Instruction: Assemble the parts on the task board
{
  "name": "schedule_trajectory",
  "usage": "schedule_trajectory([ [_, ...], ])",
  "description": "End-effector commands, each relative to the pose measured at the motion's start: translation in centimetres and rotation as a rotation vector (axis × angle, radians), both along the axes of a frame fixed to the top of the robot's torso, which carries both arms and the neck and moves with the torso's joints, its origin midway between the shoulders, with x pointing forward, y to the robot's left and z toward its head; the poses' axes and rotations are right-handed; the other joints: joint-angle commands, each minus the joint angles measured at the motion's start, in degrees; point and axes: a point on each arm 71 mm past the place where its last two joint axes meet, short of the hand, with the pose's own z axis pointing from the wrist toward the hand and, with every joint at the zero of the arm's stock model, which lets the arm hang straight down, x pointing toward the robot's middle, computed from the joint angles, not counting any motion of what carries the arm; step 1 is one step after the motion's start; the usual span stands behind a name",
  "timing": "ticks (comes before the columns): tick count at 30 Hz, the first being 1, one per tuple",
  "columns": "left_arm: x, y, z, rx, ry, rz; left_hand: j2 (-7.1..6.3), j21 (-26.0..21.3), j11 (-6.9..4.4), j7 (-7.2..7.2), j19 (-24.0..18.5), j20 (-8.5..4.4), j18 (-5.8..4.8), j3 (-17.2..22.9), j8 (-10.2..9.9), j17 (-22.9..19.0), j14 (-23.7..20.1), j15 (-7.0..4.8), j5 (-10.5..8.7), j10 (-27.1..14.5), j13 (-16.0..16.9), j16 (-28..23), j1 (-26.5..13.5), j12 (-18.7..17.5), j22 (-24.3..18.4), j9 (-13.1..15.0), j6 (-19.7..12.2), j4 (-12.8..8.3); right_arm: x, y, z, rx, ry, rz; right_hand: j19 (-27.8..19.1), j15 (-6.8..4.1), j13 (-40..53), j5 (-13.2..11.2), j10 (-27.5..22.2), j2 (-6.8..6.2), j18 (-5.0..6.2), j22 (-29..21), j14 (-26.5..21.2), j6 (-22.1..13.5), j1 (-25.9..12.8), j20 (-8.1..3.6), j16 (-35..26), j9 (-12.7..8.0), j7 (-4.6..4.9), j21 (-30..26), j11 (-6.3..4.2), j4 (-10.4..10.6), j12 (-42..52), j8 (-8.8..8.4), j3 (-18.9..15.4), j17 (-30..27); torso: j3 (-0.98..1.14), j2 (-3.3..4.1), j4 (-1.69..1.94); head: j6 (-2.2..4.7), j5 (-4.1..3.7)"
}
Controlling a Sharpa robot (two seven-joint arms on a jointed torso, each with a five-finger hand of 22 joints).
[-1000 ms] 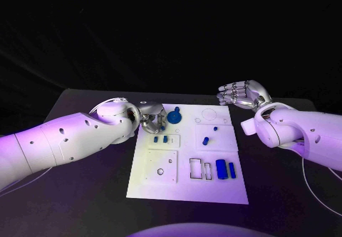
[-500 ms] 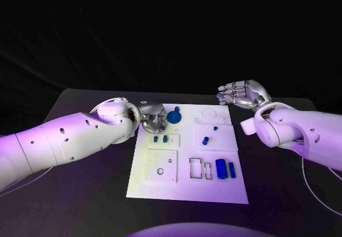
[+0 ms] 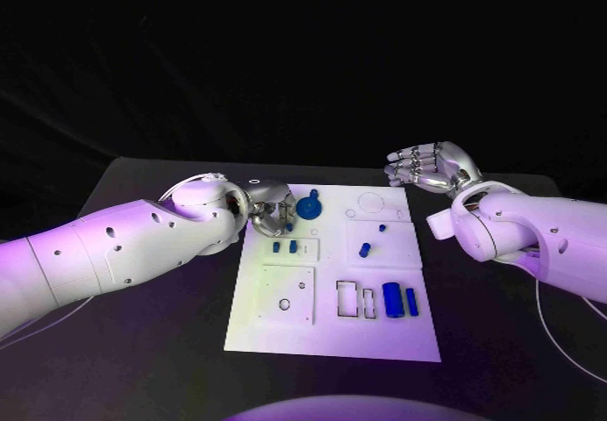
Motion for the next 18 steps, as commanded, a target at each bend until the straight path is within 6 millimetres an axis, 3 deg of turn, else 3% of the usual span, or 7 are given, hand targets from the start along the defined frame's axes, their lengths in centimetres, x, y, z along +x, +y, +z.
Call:
schedule_trajectory([
  [1,-0.03,-0.07,-0.02,0.001,0.008,0.002,-0.21,-0.2,-0.04,0.08,0.0,0.18,-0.26,-0.4,-0.5,-0.1,-0.2,0.32,0.19,0.6,0.0,0.1,-0.7,-0.2,4.1,-0.2,-0.5,0.0,-0.05,0.19,0.01,-0.003,-0.004,0.022,0.3,0.35,0.0,0.2,-0.3,0.32,0.66,-0.1,0.0,-0.4,0.3,0.3,-0.3,-0.1,1.01,-0.3,-0.05,-0.1,-0.1,0.38,-0.2,-0.1,0.01,0.02,0.0,-0.02,0.02],
  [4,-0.02,-0.04,-0.01,0.0,0.007,0.004,-0.52,-0.3,0.01,0.16,0.0,0.24,-0.23,-0.8,-0.9,-0.1,-0.2,0.37,1.39,0.8,0.1,0.1,-1.1,-0.5,4.2,-0.3,-0.8,0.1,-0.05,0.18,0.01,-0.003,-0.004,0.021,0.3,0.35,0.0,0.2,-0.3,0.32,0.66,-0.1,0.0,-0.4,0.3,0.3,-0.3,-0.1,1.01,-0.3,-0.05,-0.1,-0.1,0.38,-0.2,-0.1,0.01,0.03,0.0,-0.05,0.04],
  [18,-0.06,0.16,-0.01,-0.001,0.006,0.007,-1.14,-0.8,0.05,0.24,-0.3,0.31,-0.15,-1.6,-1.4,-0.5,-0.4,0.42,2.04,0.4,0.3,0.0,-1.6,-0.9,4.1,-0.4,-1.3,0.1,-0.06,0.12,0.01,-0.005,-0.005,0.02,0.3,0.36,0.0,0.2,-0.4,0.31,0.66,-0.4,0.0,-0.4,0.3,0.3,-0.4,-0.2,1.03,-0.3,-0.04,-0.1,-0.1,0.42,-0.3,-0.1,0.0,0.02,-0.03,-0.15,0.05],
])
